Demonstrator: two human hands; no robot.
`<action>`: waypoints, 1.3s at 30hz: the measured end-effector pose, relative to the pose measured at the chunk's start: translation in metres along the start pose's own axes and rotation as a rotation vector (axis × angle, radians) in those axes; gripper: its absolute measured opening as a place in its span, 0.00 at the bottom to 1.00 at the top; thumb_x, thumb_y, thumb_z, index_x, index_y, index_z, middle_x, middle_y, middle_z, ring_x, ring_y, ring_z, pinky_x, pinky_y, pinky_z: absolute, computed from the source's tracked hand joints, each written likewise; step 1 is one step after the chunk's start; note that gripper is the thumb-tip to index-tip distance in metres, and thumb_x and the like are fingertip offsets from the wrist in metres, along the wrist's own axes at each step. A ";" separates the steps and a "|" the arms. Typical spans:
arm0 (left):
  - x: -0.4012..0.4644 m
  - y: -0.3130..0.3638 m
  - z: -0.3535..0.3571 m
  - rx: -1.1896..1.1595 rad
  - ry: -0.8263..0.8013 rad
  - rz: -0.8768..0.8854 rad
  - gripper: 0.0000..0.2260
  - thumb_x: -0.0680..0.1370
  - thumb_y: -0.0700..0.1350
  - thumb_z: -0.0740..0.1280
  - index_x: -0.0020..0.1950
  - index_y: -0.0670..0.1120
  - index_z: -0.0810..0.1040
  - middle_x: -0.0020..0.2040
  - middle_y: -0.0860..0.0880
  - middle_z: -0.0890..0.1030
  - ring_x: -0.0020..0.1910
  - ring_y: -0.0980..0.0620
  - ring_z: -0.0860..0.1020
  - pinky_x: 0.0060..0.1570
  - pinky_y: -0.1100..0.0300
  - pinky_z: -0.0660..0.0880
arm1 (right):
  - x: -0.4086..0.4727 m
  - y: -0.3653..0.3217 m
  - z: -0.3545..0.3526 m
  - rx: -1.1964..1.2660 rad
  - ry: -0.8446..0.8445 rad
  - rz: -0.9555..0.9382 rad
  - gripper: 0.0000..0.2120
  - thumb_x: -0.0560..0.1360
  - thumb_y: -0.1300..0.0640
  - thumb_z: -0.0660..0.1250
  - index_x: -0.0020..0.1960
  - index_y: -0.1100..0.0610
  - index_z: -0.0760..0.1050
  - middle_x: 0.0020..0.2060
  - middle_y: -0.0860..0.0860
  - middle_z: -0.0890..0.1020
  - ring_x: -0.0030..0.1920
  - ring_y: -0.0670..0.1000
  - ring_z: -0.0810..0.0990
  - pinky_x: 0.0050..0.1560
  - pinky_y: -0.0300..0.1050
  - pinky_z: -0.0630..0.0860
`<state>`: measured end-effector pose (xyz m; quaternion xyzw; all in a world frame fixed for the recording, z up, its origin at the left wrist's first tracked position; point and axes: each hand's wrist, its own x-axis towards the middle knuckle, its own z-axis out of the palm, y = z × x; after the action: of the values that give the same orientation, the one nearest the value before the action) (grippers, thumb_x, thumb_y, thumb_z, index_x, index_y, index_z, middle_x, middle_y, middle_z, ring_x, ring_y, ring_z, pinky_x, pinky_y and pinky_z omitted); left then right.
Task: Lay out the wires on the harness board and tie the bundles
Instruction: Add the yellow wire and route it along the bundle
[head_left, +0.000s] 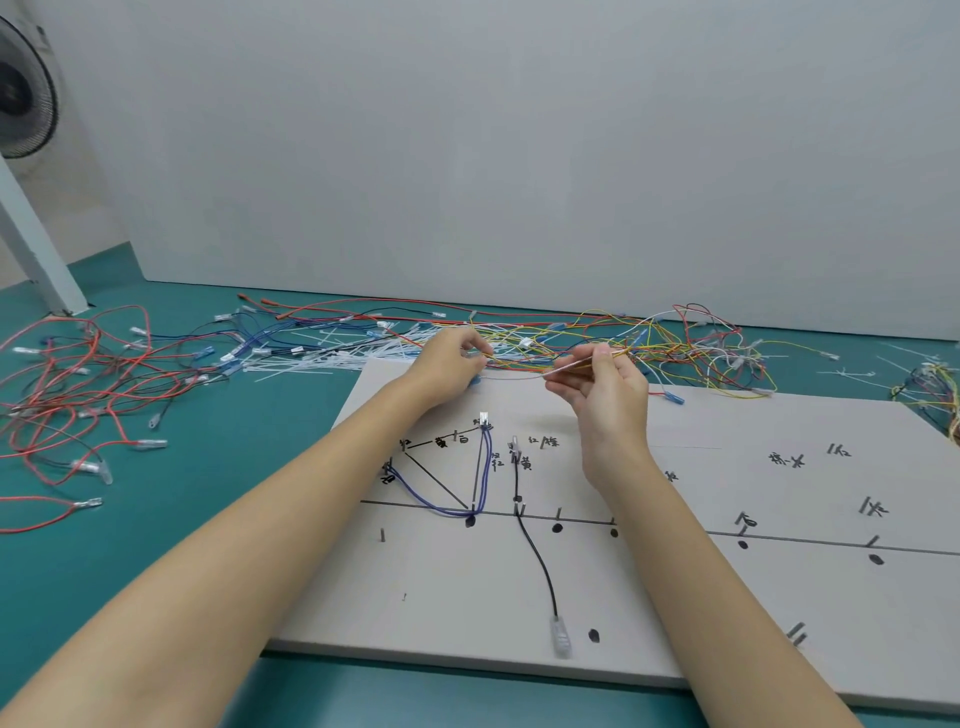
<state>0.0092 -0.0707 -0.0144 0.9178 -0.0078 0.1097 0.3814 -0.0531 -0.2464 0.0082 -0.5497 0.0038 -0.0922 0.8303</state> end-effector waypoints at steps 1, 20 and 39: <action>-0.001 0.000 0.000 0.003 -0.006 0.008 0.07 0.79 0.41 0.65 0.56 0.44 0.80 0.58 0.45 0.77 0.57 0.47 0.74 0.56 0.57 0.70 | 0.000 0.000 0.000 0.001 -0.002 0.015 0.16 0.84 0.58 0.51 0.42 0.59 0.72 0.33 0.55 0.78 0.33 0.52 0.79 0.37 0.41 0.79; 0.009 0.000 0.000 -0.178 0.089 -0.091 0.07 0.82 0.41 0.60 0.55 0.42 0.77 0.47 0.45 0.82 0.47 0.50 0.77 0.48 0.59 0.69 | -0.001 -0.002 -0.001 0.005 0.010 0.049 0.16 0.84 0.58 0.51 0.39 0.58 0.68 0.26 0.51 0.72 0.26 0.50 0.75 0.37 0.45 0.74; -0.003 0.023 -0.012 -1.169 -0.013 -0.467 0.07 0.84 0.39 0.53 0.54 0.45 0.70 0.54 0.42 0.79 0.55 0.43 0.78 0.52 0.53 0.75 | 0.002 0.001 -0.001 -0.139 0.058 0.160 0.16 0.82 0.59 0.53 0.40 0.62 0.73 0.44 0.56 0.80 0.38 0.53 0.83 0.44 0.42 0.81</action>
<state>0.0020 -0.0790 0.0095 0.5359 0.1320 -0.0045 0.8339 -0.0510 -0.2469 0.0071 -0.6008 0.0782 -0.0412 0.7945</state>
